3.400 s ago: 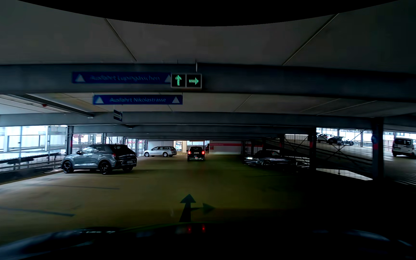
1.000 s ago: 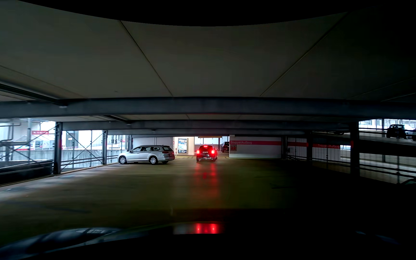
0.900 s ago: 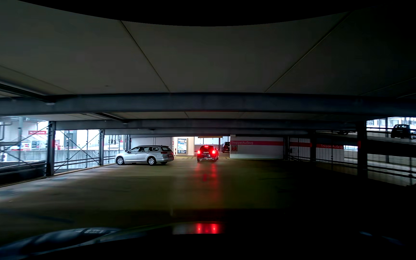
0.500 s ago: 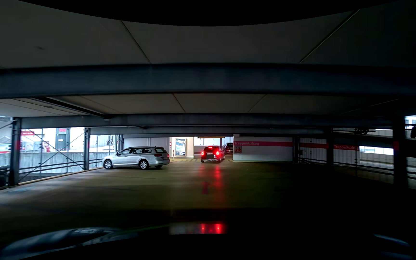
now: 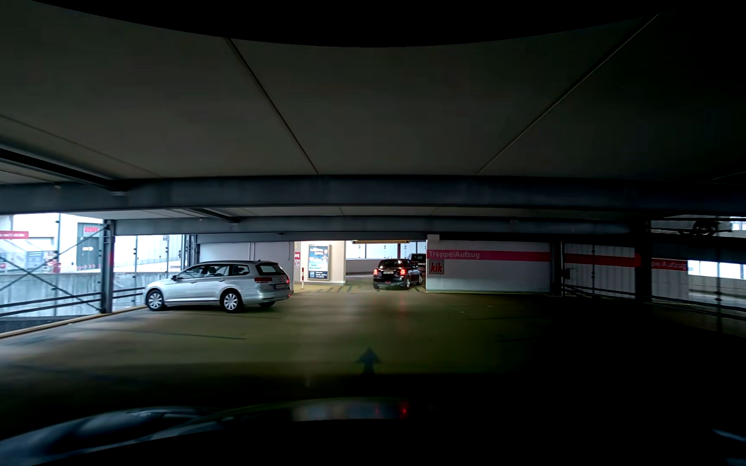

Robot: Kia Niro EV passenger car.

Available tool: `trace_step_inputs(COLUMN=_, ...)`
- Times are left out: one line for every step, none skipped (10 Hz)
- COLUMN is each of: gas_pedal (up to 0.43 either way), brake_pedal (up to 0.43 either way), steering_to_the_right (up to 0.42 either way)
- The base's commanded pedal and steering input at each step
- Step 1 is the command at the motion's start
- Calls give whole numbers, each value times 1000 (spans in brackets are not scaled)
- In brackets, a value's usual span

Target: Follow the waypoints while adhering to traffic rules and regulations

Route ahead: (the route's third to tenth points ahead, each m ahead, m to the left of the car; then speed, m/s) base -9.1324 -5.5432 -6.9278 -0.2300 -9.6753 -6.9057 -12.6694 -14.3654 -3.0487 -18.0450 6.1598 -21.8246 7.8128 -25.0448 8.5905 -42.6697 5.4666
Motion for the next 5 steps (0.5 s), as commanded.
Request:
trace_step_inputs(gas_pedal=0, brake_pedal=0, steering_to_the_right=0)
trace_step_inputs(gas_pedal=0, brake_pedal=0, steering_to_the_right=0)
trace_step_inputs(gas_pedal=0, brake_pedal=0, steering_to_the_right=0)
trace_step_inputs(gas_pedal=0, brake_pedal=0, steering_to_the_right=0)
trace_step_inputs(gas_pedal=0, brake_pedal=0, steering_to_the_right=0)
